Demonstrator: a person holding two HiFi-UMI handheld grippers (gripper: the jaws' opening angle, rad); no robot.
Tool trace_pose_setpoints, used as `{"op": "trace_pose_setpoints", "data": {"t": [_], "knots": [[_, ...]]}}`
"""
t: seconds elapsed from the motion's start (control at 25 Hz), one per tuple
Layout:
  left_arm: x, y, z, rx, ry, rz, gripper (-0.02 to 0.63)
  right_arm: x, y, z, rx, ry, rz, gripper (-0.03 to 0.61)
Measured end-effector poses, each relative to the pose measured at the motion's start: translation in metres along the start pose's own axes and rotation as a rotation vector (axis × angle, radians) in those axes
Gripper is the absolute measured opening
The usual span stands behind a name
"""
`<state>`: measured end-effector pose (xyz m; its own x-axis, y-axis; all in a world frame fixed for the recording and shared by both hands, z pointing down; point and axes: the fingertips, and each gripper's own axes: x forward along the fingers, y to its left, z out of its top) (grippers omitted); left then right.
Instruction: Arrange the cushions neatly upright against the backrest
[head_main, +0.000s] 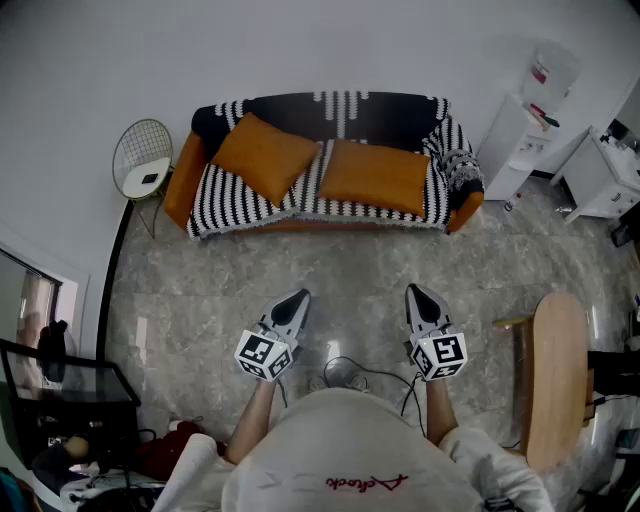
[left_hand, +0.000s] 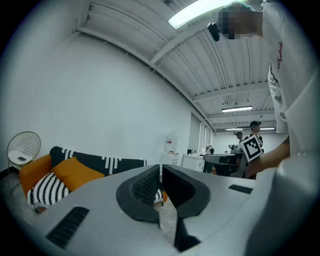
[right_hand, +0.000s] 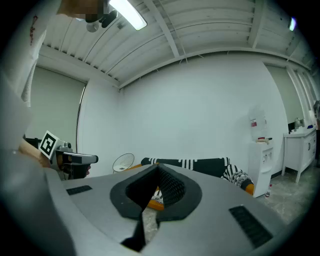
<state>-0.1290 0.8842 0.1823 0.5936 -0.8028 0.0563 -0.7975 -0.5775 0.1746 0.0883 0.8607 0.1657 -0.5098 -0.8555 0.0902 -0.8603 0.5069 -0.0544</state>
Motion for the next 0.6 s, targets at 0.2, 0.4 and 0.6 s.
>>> {"op": "trace_pose_setpoints", "data": {"t": [0.2,0.4,0.6], "knots": [[0.01,0.002,0.004,0.004,0.003,-0.003,0.042,0.004,-0.006,0.001,-0.001,0.006,0.004,0.028],[0.015,-0.007,0.002,0.012,0.008,-0.002,0.042,-0.001,-0.014,-0.003,-0.002,0.009,0.013,0.028],[0.028,-0.019,-0.001,0.027,0.024,-0.004,0.042,-0.004,-0.025,-0.001,0.015,-0.007,0.036,0.028]]}}
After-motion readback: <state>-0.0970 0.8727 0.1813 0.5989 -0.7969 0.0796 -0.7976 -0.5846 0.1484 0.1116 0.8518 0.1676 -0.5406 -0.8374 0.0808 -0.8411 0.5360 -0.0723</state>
